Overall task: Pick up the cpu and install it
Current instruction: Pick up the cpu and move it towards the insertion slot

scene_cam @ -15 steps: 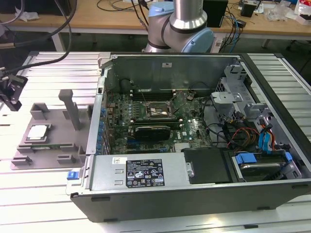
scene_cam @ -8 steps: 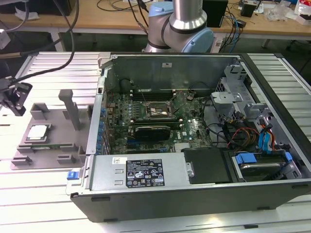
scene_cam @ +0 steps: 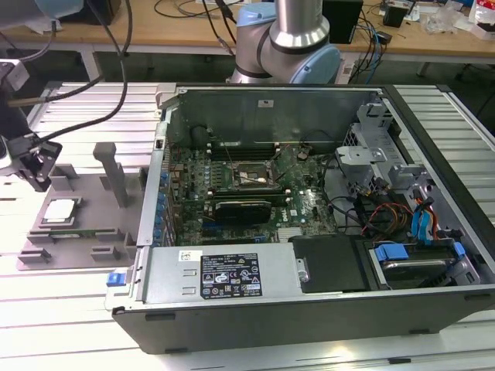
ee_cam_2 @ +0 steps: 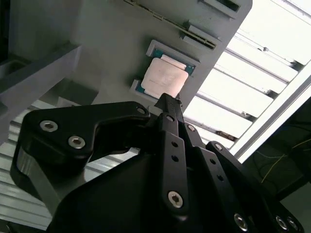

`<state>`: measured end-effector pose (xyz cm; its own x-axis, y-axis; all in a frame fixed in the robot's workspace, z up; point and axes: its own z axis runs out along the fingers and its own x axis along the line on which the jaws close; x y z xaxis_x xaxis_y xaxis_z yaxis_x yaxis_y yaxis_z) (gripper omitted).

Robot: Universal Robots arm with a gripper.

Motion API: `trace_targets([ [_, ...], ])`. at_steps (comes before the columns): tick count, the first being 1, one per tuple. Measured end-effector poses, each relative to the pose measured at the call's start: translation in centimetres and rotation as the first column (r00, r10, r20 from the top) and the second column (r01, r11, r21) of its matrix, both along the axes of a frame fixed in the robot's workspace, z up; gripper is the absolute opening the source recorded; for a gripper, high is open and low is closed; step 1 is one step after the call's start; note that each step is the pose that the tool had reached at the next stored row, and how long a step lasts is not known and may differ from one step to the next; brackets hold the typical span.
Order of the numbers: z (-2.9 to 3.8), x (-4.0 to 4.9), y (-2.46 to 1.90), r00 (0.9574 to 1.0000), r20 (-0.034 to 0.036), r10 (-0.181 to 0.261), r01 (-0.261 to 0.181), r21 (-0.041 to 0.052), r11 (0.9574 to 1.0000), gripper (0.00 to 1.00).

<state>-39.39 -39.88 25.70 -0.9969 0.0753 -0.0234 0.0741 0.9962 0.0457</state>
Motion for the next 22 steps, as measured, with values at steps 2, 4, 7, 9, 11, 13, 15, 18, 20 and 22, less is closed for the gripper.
trace_targets([
  [2, -0.86, 0.02, 0.0, 1.0, -0.0001, 0.0, 0.0, -0.0001, 1.0, 0.11],
  [4, -1.89, 0.02, 0.0, 1.0, 0.0, 0.0, 0.0, 0.0, 1.0, 0.11],
  [7, -3.06, 0.02, -0.12, 1.0, 0.0, 0.0, 0.0, 0.0, 1.0, 0.11],
  [9, -3.41, 0.01, -0.18, 1.0, -0.0001, 0.0, 0.0, -0.0001, 1.0, 0.11],
  [11, -3.42, 0.02, -0.18, 1.0, 0.0, 0.0, 0.0, 0.0, 1.0, 0.11],
  [13, -3.43, 0.02, -0.18, 1.0, 0.0, 0.0, 0.0, 0.0, 1.0, 0.16],
  [15, -3.43, 0.02, -0.18, 1.0, 0.0, 0.0, 0.0, 0.0, 1.0, 0.23],
  [18, -3.43, 0.02, -0.18, 1.0, 0.0, 0.0, 0.0, 0.0, 1.0, 0.42],
  [20, -3.43, 0.02, -0.18, 1.0, 0.0, 0.0, 0.0, -0.0001, 1.0, 0.54],
  [22, -3.44, 0.02, -0.18, 1.0, 0.0, 0.0, 0.0, 0.0, 1.0, 0.66],
])
